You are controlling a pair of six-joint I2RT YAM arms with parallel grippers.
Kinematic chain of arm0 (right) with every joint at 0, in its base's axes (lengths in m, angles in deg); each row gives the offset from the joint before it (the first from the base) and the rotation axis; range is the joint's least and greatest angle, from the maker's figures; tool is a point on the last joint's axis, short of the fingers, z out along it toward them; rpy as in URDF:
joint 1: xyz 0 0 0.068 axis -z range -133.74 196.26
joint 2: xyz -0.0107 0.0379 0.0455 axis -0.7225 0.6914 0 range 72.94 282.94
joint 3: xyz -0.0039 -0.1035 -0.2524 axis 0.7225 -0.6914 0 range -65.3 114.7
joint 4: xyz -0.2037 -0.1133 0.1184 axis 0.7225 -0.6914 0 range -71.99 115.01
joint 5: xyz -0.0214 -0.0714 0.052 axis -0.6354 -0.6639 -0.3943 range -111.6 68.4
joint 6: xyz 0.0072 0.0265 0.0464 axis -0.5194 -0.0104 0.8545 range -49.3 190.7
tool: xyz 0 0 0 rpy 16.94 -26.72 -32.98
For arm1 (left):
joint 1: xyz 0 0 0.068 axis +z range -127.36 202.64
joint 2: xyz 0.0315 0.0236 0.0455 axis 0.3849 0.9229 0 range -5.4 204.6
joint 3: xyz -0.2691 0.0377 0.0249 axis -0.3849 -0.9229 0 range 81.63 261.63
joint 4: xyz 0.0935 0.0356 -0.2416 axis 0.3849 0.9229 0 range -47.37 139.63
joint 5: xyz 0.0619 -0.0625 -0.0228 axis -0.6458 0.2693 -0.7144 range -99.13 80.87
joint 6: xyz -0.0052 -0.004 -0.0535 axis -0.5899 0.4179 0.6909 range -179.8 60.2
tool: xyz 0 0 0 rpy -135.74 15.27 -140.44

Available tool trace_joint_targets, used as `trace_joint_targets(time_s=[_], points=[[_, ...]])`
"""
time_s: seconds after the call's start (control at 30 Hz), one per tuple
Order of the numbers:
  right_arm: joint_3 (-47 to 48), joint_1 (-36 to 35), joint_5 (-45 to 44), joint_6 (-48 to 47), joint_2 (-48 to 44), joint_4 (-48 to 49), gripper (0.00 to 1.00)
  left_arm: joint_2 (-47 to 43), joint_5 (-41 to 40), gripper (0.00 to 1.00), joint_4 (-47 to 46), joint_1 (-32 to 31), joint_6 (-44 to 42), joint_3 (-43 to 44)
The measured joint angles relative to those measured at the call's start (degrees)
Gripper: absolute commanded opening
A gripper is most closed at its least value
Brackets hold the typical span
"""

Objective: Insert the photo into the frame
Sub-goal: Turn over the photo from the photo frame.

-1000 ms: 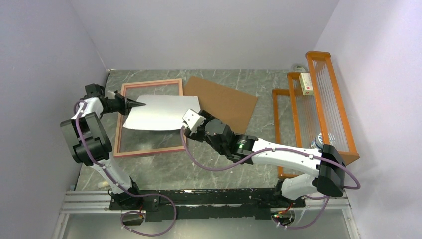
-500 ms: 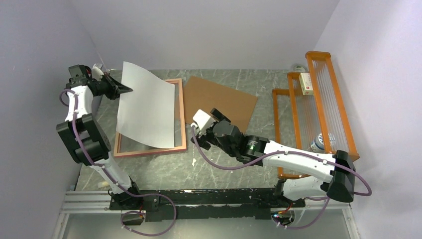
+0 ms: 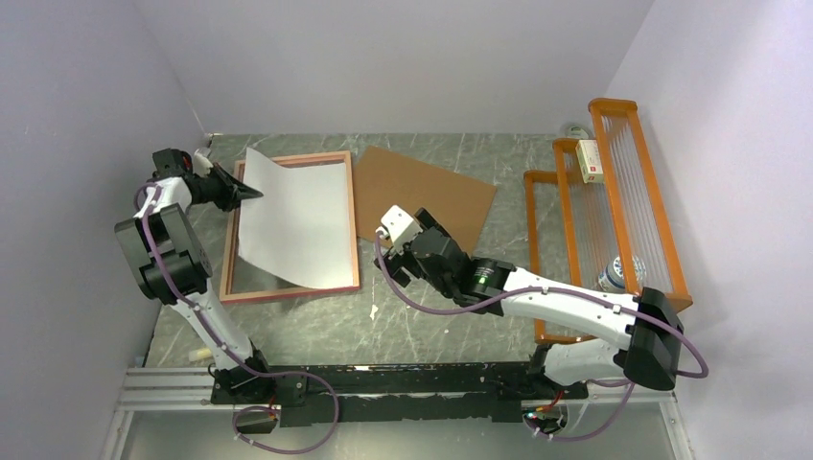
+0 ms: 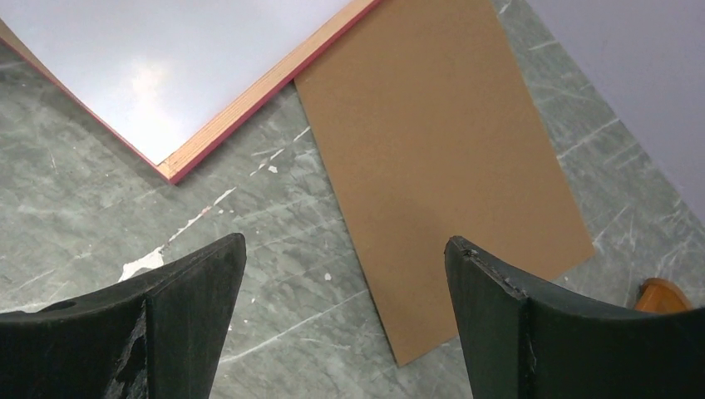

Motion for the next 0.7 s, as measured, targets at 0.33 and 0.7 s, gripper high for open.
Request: trace_joint_targets(time_s=[0.33, 0.7], points=[[-0.11, 0.85, 0.17, 1.03, 1.77, 0.09, 0.93, -3.5, -4.66, 0.02, -6.56, 0.04, -1.49, -5.6], [-0.11, 1.01, 0.22, 1.75, 3.1, 0.11, 0.92, -4.96, -3.82, 0.03, -12.28, 0.04, -1.22, -7.69]])
